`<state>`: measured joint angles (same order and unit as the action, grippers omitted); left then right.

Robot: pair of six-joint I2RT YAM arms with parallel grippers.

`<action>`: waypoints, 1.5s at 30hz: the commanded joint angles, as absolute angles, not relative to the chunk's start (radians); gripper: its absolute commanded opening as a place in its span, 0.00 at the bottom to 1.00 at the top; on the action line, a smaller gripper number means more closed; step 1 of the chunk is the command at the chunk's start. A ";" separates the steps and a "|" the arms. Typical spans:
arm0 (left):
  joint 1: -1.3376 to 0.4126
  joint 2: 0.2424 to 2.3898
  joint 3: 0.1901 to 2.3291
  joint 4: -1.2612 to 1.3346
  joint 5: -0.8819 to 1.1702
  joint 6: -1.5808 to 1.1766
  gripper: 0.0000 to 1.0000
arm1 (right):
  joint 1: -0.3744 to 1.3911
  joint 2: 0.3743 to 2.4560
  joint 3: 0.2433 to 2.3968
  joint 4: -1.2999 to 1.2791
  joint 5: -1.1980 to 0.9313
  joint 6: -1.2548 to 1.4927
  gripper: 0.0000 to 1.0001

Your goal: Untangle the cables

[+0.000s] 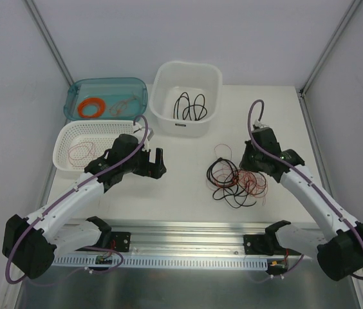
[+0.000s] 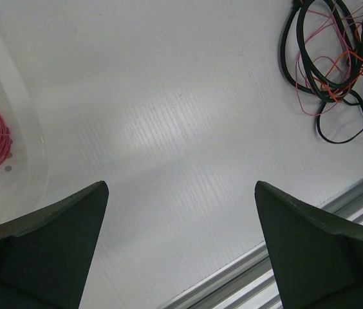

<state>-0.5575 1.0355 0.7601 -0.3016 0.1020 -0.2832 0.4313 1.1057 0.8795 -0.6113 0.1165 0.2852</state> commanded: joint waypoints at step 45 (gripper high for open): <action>-0.594 0.934 0.753 -0.313 0.218 -0.383 0.99 | 0.936 1.389 1.201 -0.575 0.175 0.100 0.87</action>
